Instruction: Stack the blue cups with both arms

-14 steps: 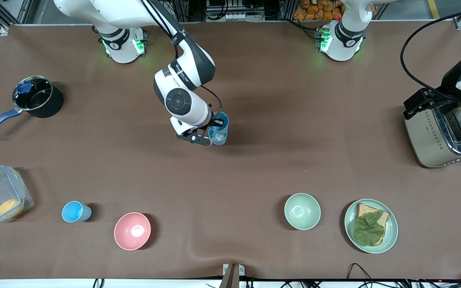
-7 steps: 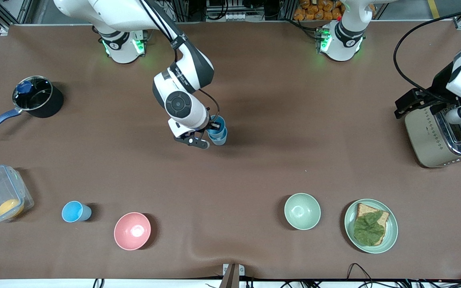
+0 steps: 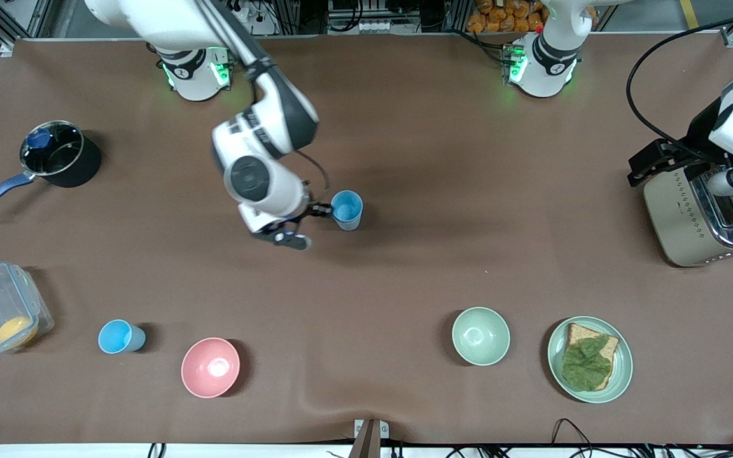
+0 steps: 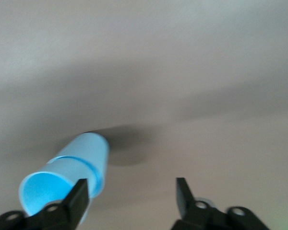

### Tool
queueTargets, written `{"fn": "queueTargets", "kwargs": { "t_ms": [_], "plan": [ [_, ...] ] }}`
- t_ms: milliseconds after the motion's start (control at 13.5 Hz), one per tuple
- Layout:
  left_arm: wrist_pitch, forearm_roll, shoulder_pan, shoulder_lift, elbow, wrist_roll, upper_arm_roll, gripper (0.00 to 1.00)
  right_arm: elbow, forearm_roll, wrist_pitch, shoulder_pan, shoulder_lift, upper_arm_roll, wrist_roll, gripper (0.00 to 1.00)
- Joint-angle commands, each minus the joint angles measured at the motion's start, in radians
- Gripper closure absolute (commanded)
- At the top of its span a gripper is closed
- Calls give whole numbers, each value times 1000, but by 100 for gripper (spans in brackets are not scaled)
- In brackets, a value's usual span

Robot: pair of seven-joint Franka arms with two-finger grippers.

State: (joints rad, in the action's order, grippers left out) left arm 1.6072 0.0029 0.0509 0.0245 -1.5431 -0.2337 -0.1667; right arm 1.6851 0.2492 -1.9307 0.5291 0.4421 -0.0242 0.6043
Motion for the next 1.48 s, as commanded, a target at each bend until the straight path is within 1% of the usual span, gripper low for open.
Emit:
{"fn": "queueTargets", "kwargs": {
  "t_ms": [0,74,148,222,295,443,517,886,1034,1182,1330,1403],
  "plan": [
    [-47,9,7,-44,1,34,16,0,25,-56,125,-141,-104,18,-199,0],
    [-55,6,7,-46,11,33,13,0,36,-97,159,-173,-137,18,-234,0],
    [-65,2,12,-46,30,33,18,0,53,-157,176,-204,-178,18,-254,0],
    [-107,0,14,-46,37,33,22,0,76,-186,185,-234,-225,18,-268,0],
    [-127,2,14,-46,38,33,23,0,90,-188,200,-276,-264,20,-303,0],
    [-127,2,18,-44,38,33,21,0,91,-188,255,-343,-321,18,-435,0],
    [-128,3,36,-46,38,34,10,0,91,-188,272,-371,-345,20,-469,0],
    [-128,5,30,-41,38,28,13,0,82,-188,348,-471,-483,20,-606,0],
    [-128,-3,32,-35,38,31,13,0,74,-189,363,-506,-505,18,-655,0],
    [-128,-23,37,-38,38,36,18,0,38,-189,390,-540,-514,20,-713,0],
    [-128,-11,37,-44,38,39,18,0,-10,-191,427,-555,-513,20,-724,0],
    [-133,-11,38,-49,37,33,13,0,-12,-192,429,-560,-513,18,-732,0]
  ]
}}
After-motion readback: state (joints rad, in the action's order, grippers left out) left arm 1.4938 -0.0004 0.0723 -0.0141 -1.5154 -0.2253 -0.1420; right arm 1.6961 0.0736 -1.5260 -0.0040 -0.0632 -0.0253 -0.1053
